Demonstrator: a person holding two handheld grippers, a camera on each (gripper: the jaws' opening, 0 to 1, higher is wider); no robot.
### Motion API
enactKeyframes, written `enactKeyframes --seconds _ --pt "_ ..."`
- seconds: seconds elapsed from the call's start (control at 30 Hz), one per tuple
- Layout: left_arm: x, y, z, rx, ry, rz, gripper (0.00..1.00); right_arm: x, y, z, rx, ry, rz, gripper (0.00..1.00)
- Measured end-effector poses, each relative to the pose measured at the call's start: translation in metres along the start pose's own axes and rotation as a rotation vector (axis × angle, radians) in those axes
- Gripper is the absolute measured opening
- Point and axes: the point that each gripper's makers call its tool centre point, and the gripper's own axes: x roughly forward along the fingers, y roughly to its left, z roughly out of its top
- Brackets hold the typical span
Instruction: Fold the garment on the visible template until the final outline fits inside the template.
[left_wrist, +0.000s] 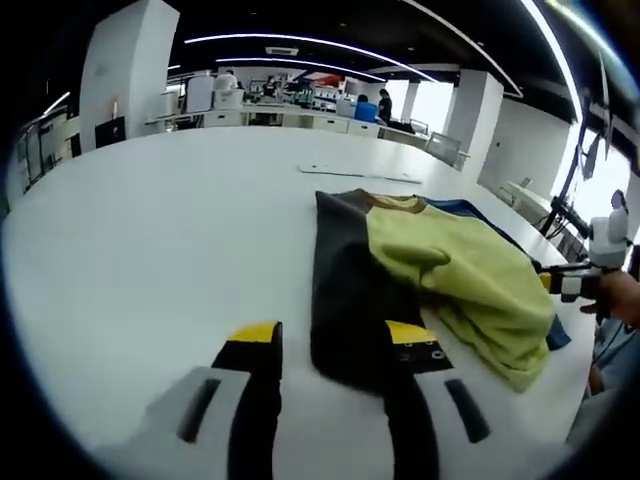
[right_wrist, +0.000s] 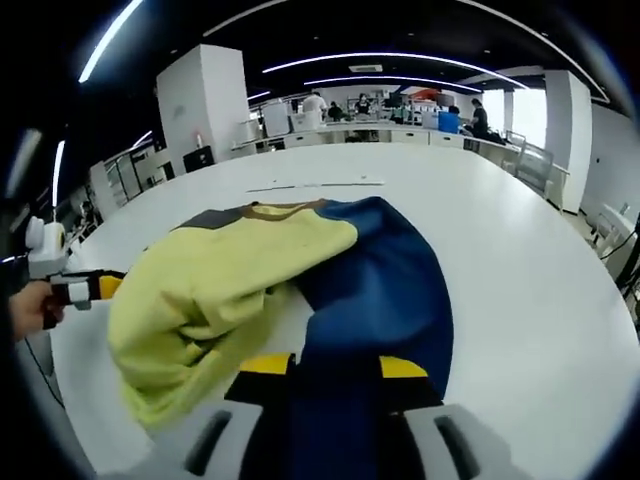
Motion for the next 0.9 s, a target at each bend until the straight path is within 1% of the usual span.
enactKeyframes --seconds 0.07,0.1,0.13,0.17,0.27,0.43,0.47,0.5,0.53,0.63,0.77,0.9 --pt "0.001 -0.005 -0.003 0.011 0.013 -0.008 0.24 0.0 -0.001 0.0 -0.001 0.004 0.001 0.15" --pt "0.002 -0.007 -0.004 0.018 0.018 -0.008 0.21 0.0 -0.002 -0.001 -0.004 0.008 0.0 0.09" --pt "0.002 -0.007 -0.005 0.029 0.024 -0.005 0.2 0.0 -0.003 -0.001 -0.006 0.011 -0.002 0.04" --pt "0.004 -0.008 -0.006 0.038 0.03 -0.002 0.2 0.0 -0.005 -0.002 -0.005 0.015 -0.006 0.02" --pt "0.005 -0.007 -0.007 0.011 0.038 -0.002 0.17 -0.001 -0.01 -0.001 0.01 0.012 -0.009 0.01" --pt "0.009 -0.002 -0.006 0.004 0.049 0.001 0.04 -0.002 -0.021 0.0 0.006 0.014 -0.019 0.0" --pt "0.01 -0.002 -0.005 -0.022 0.046 -0.006 0.03 -0.002 -0.025 0.001 0.007 0.012 -0.023 0.0" --pt "0.01 -0.001 -0.004 -0.042 0.047 -0.008 0.02 -0.001 -0.027 0.002 0.003 0.012 -0.025 0.0" --pt "0.011 0.001 -0.003 -0.042 0.047 -0.009 0.02 -0.001 -0.033 0.003 -0.002 0.013 -0.035 0.0" --pt "0.011 0.004 -0.001 -0.028 0.049 -0.001 0.01 -0.002 -0.044 0.005 -0.008 0.015 -0.047 0.0" --pt "0.01 0.012 0.002 -0.033 0.048 0.009 0.0 -0.003 -0.059 0.007 -0.003 0.021 -0.06 0.0" --pt "0.006 0.021 0.006 -0.015 0.045 0.031 0.0 -0.004 -0.077 0.008 0.008 0.026 -0.079 0.0"
